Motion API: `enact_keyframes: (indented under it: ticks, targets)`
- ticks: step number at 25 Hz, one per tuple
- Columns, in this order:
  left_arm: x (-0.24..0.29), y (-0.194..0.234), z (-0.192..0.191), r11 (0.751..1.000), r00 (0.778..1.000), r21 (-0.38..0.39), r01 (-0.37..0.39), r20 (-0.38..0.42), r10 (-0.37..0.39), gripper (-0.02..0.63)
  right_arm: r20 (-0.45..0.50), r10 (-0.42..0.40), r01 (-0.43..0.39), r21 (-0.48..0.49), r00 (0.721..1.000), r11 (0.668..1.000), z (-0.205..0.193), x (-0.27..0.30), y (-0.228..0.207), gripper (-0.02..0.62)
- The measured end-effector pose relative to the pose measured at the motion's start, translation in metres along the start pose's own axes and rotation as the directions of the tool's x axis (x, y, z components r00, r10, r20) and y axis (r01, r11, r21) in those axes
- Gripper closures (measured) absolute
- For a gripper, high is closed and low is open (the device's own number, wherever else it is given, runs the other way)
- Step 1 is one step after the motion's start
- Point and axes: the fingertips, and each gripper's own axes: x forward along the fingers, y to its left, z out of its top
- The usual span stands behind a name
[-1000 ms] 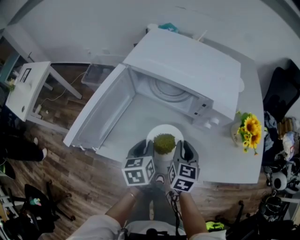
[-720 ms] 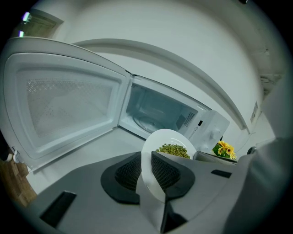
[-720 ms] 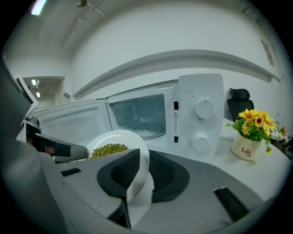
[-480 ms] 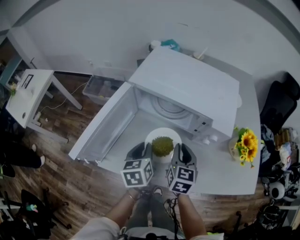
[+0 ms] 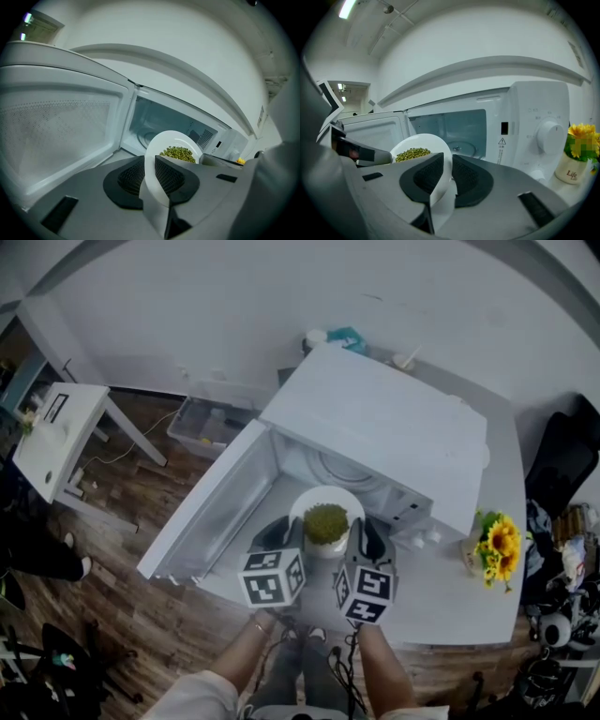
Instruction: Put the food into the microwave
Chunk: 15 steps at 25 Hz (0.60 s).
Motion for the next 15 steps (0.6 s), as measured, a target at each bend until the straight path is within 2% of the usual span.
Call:
enact_keyframes:
  ticks: [15]
  targets:
    - [0.042,0.011,0.033,1.0,0.999,0.022,0.004,0.035,-0.004,0.523,0.071,0.008,-0.01,0.023,0.997,1.0,0.016,0.047,-0.003,0.532]
